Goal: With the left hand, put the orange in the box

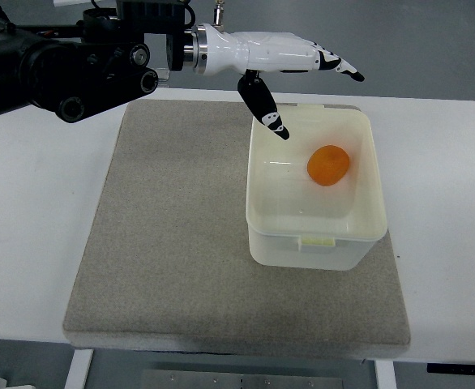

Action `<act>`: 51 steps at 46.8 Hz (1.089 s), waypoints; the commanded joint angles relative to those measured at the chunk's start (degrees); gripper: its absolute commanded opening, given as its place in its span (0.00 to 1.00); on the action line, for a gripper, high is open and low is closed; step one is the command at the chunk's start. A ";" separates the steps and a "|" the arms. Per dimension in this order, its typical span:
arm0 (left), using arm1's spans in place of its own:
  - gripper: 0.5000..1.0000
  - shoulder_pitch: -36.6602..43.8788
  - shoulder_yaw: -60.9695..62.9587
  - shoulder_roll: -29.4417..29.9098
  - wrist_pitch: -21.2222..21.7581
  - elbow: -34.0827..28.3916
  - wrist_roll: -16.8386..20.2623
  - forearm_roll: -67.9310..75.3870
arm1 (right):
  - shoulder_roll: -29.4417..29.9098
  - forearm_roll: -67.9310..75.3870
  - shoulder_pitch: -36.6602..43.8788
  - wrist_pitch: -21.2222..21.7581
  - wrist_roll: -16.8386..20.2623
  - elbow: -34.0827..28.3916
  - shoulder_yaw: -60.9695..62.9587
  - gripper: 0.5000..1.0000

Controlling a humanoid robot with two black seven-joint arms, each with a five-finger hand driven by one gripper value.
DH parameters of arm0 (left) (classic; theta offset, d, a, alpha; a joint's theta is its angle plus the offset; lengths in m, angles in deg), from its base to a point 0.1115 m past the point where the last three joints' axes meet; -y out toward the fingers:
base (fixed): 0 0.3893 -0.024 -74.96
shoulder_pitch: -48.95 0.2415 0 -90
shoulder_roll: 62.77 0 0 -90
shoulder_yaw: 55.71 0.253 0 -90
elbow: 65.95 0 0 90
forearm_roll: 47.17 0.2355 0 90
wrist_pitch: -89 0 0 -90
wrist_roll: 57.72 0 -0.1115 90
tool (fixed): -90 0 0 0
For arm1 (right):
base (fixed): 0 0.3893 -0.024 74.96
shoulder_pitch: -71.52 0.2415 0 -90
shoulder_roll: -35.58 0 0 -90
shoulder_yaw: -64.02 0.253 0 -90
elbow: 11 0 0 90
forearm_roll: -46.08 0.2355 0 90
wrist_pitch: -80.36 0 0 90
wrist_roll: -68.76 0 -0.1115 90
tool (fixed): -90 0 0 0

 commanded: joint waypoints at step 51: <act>0.89 9.12 0.18 -4.47 9.31 -40.23 -1.60 -12.57 | 0.00 0.00 0.00 0.00 0.01 0.01 0.00 0.89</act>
